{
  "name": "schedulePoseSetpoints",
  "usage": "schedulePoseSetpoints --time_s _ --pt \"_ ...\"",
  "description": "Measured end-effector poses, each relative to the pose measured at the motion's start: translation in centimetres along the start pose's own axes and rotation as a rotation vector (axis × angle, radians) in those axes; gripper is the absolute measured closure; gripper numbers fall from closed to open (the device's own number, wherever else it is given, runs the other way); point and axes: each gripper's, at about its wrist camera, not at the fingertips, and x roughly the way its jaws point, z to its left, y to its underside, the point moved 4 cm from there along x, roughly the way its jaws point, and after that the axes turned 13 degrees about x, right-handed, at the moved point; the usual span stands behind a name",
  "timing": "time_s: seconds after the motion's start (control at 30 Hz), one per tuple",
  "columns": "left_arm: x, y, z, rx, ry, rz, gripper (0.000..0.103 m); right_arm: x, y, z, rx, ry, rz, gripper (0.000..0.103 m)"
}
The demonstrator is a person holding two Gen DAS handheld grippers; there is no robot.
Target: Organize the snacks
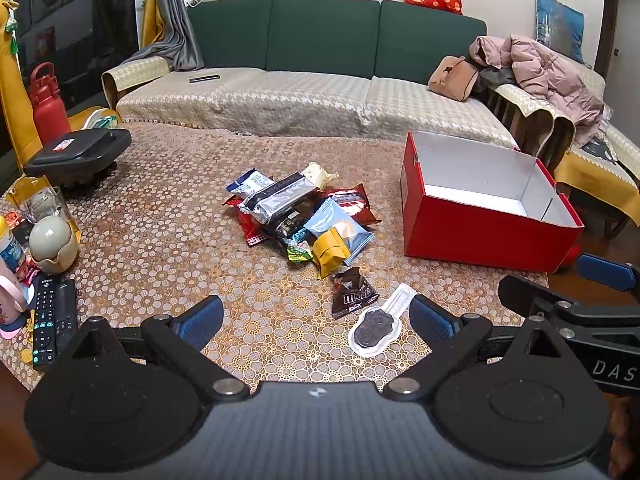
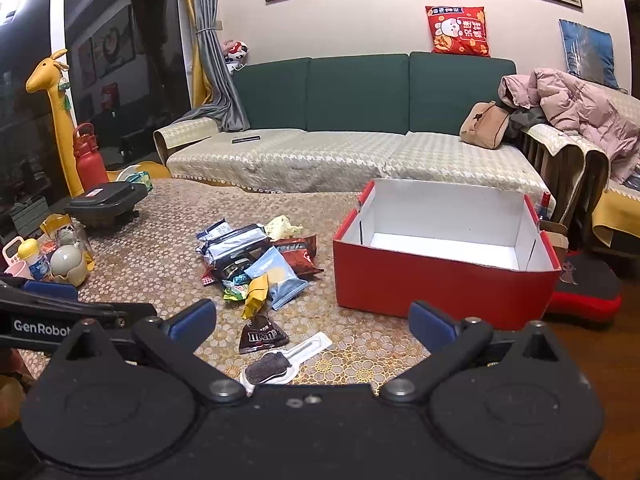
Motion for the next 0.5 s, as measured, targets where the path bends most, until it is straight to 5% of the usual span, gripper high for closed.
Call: schedulePoseSetpoints --time_s 0.5 --pt "0.38 0.38 0.32 -0.009 0.006 0.002 0.003 0.12 0.00 -0.08 -0.010 0.005 -0.003 0.002"
